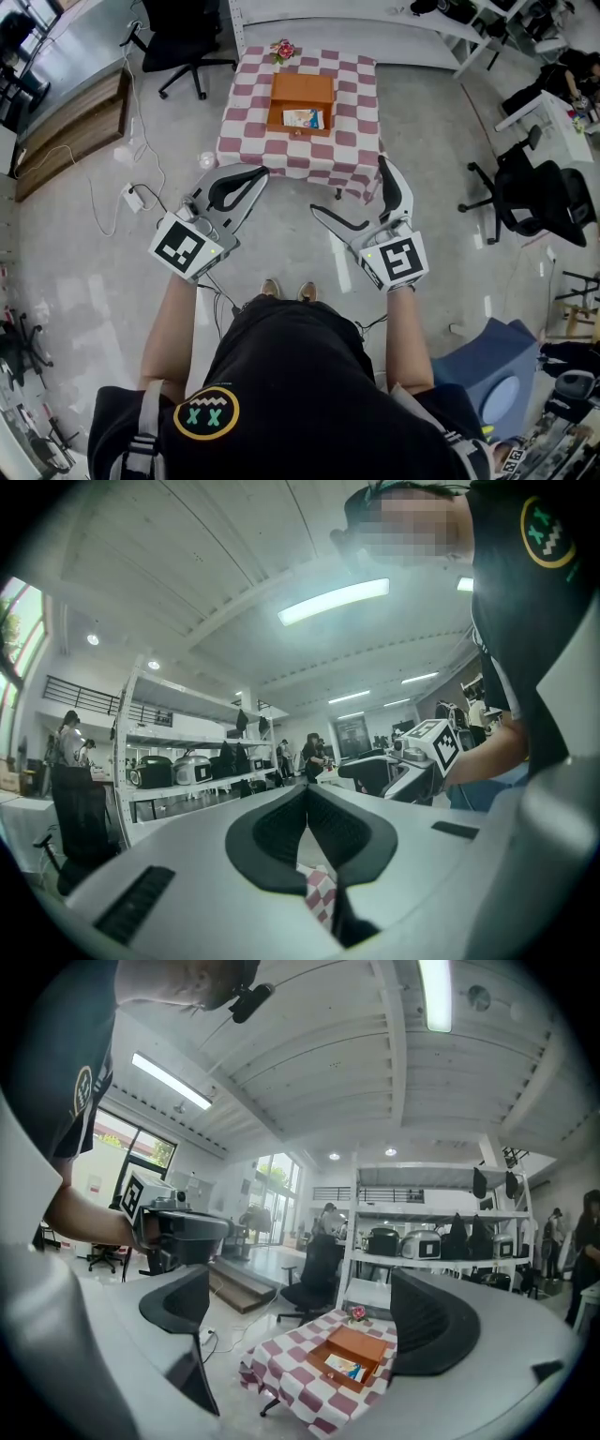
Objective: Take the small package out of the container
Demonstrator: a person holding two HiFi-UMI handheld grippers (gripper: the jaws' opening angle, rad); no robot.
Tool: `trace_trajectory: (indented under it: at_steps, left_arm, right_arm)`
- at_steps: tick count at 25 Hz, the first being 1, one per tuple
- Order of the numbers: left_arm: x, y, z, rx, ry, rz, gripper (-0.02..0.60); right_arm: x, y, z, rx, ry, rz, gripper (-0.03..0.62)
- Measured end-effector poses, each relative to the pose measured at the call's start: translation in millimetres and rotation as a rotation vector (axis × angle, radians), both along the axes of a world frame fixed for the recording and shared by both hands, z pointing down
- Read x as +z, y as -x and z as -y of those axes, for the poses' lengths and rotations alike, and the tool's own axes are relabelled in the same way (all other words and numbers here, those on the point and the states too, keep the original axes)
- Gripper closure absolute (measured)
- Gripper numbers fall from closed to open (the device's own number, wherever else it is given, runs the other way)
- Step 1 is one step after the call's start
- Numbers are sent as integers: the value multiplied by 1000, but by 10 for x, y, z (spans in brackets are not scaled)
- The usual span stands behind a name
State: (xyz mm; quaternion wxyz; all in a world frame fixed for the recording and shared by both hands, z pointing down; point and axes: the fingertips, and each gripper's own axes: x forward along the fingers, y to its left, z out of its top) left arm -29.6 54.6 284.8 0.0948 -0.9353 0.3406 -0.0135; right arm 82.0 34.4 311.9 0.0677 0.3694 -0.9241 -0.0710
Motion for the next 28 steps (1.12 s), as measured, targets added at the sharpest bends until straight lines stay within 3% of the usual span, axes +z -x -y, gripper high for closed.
trace_trajectory:
  at_steps: [5,19,24,28]
  left_arm:
    - [-125,-169,-10,-3,10,-31,563]
    - [-45,-468,81,-57,19,-21,563]
    - [162,-381,359,-57,19,6,563]
    - [273,-324,770,-28,35,-21,563]
  right_arm:
    - [-10,-103,20,-7,1,13,-4]
    - [163,-352,137,-56,19,-9,-3]
    - [327,-357,414,-36,51,-17,-3]
    - [502,-292,835,-9,83,-30,-3]
